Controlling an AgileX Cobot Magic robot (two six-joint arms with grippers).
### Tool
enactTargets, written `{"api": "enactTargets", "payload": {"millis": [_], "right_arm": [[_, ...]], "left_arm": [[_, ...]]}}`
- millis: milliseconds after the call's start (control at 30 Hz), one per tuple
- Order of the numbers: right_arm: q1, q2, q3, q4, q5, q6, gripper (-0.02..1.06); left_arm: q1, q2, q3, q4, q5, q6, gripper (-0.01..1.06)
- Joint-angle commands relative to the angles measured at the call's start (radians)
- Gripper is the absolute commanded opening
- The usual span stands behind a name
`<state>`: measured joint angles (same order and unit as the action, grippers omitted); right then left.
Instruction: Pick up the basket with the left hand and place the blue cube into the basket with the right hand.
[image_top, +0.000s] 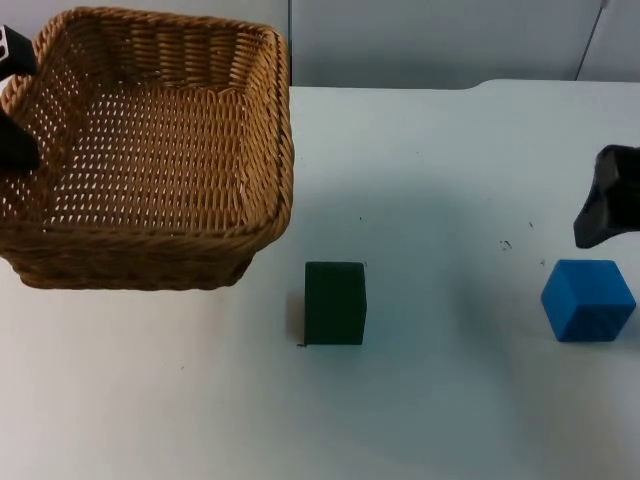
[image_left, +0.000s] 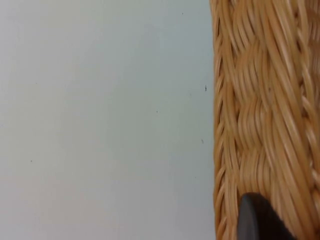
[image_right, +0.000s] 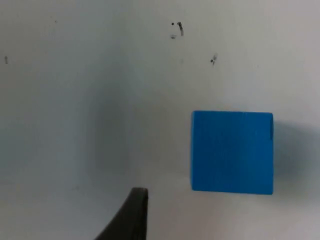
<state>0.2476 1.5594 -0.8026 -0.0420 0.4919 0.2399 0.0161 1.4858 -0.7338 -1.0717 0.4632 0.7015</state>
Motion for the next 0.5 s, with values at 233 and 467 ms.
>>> {"api": "enactTargets", "payload": {"millis": [233, 467], "right_arm": [[0.005, 0.135, -0.004, -0.007, -0.116, 0.038, 0.99], [0.005, 0.213, -0.006, -0.007, -0.181, 0.049, 0.98]], "left_arm": [[0.002, -0.015, -0.005, -0.017, 0.012, -0.001, 0.0], [0.002, -0.015, -0.005, -0.017, 0.019, -0.001, 0.0]]}}
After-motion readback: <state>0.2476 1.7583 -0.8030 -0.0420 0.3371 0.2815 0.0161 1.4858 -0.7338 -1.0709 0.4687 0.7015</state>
